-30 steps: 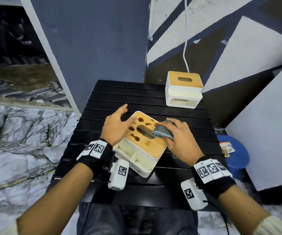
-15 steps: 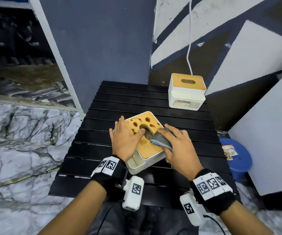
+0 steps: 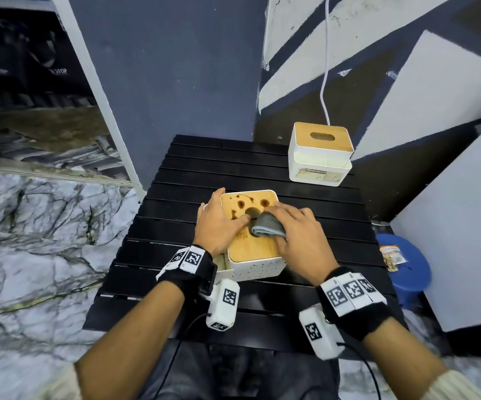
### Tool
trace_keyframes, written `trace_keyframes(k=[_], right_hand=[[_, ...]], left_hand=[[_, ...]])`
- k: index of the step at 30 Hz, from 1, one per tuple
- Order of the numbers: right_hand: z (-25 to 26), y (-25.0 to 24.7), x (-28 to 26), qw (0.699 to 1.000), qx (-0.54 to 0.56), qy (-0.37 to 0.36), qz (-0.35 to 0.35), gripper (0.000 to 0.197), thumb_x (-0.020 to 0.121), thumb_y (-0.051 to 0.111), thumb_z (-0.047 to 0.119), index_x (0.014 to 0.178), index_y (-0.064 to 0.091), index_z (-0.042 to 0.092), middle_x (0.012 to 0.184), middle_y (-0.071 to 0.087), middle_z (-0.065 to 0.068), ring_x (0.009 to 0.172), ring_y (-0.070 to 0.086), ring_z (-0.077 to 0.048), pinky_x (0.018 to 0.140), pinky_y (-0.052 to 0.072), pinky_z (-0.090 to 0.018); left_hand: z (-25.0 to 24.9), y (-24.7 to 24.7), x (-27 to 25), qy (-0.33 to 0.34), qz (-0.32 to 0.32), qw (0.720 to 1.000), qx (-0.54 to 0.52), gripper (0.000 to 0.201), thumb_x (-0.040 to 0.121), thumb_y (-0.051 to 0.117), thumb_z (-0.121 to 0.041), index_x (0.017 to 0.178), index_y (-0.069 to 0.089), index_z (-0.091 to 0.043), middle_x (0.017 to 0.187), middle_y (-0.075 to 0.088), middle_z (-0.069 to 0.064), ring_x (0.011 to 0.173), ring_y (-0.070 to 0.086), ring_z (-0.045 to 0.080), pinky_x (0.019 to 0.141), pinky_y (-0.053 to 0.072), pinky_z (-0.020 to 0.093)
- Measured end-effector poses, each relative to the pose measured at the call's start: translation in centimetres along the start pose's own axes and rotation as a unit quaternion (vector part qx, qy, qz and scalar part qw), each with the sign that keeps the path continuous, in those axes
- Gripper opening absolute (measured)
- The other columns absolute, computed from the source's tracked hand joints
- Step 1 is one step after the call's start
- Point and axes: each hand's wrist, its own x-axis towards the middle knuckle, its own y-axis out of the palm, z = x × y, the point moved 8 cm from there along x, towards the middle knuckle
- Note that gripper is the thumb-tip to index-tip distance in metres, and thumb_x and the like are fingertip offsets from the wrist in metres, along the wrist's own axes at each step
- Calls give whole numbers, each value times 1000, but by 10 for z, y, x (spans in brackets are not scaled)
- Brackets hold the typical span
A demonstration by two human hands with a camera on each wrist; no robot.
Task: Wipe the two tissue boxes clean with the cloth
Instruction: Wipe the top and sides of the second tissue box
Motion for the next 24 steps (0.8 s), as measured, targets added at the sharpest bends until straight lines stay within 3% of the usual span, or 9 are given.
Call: trace_keyframes(k=[6, 12, 18, 24], right_hand=[[-2, 2, -11, 1000, 17, -2, 13, 53, 89, 58, 22, 139, 42, 27, 148, 40, 5, 117, 41, -21, 98, 43, -44], [-3, 1, -22, 1000, 6, -4, 18, 55, 88, 57, 23, 140, 41, 29, 150, 36, 6, 119, 41, -20, 98, 43, -42], [-6, 4, 15, 1000, 1, 16, 13, 52, 90, 55, 24, 140, 42, 27, 148, 40, 2, 118, 41, -22, 101, 41, -41], [-4, 2, -27, 999, 15, -5, 36, 57, 88, 58, 24, 142, 40, 28, 150, 35, 5, 119, 39, -20, 102, 41, -41]], left_hand=[[-3, -1, 2, 13, -17, 1000, 1, 84, 83, 76, -40, 152, 35, -17, 142, 52, 8, 139, 36, 33, 115, 34, 50], [-2, -1, 2, 24, -13, 1000, -8, 87, 72, 72, -48, 148, 42, -18, 120, 66, 2, 126, 51, 28, 108, 44, 49], [-5, -3, 1, 28, -19, 999, -2, 78, 83, 75, -33, 150, 39, -17, 129, 60, 7, 133, 42, 29, 113, 38, 48], [-2, 0, 4, 28, -14, 1000, 1, 82, 83, 76, -38, 152, 37, -17, 136, 58, 9, 135, 42, 28, 113, 38, 46]])
